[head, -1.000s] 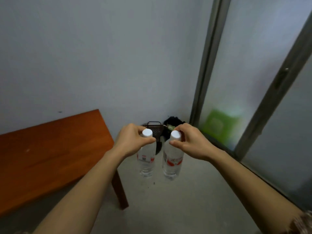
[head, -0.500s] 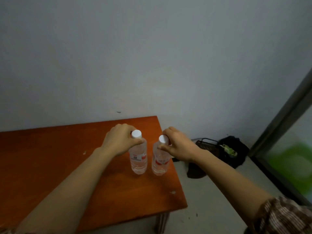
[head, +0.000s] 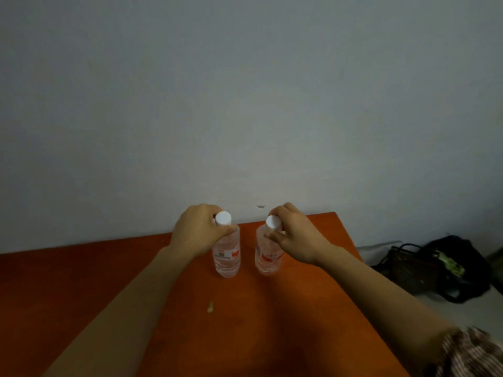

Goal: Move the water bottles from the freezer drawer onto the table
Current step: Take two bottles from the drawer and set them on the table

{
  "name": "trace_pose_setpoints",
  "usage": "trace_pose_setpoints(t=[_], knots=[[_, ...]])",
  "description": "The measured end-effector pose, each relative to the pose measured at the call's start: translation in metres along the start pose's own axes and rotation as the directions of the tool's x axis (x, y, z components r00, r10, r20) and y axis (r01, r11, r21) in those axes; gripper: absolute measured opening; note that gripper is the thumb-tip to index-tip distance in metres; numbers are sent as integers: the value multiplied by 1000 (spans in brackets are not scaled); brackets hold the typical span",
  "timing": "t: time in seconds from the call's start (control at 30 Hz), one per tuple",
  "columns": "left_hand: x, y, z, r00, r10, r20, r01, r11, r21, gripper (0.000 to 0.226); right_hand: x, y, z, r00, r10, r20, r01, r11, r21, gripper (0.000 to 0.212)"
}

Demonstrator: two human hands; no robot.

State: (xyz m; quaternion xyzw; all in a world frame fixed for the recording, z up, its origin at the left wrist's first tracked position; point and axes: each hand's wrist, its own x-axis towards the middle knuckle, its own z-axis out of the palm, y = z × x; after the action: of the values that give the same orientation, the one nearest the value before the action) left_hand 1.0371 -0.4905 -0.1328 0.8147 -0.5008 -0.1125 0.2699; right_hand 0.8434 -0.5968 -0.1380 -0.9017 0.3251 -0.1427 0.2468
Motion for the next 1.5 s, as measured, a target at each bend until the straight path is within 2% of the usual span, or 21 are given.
trace_pose_setpoints(t=[0.3,0.6,0.77,0.93,1.1,1.27,1.4,1.47,1.5], knots=[[76,-135,-43,999,4,39,-2,999,-33,19,131,-66,88,999,5,47,-5,1000,-8,32],[111,-208,-80,999,-10,45,12,999,-48,16,201,-114,145,991,-30,128,29,1000,10,34],[120,-226,-89,1000,-21,21,22,999,-44,21,224,-133,162,991,-53,125,55,998,-9,34],[115,-232,-90,995,-38,-89,36,999,-32,21,234,-142,168,997,-1,74,2,1000,-10,38],[104,-223,-84,993,-52,-104,48,998,-48,33,236,-142,164,995,31,91,-32,999,11,36],[107,-217,-79,993,-75,-87,73,997,-24,30,240,-146,160,989,30,145,-25,999,-37,33],[108,-205,-83,992,-117,-48,119,991,58,8,224,-141,155,988,53,147,-53,999,-5,47],[105,-192,-81,986,-85,-140,105,985,140,39,207,-132,146,991,82,104,-84,996,24,49],[102,-181,-78,977,-41,-207,72,988,140,44,197,-127,139,993,92,74,-94,995,28,48]])
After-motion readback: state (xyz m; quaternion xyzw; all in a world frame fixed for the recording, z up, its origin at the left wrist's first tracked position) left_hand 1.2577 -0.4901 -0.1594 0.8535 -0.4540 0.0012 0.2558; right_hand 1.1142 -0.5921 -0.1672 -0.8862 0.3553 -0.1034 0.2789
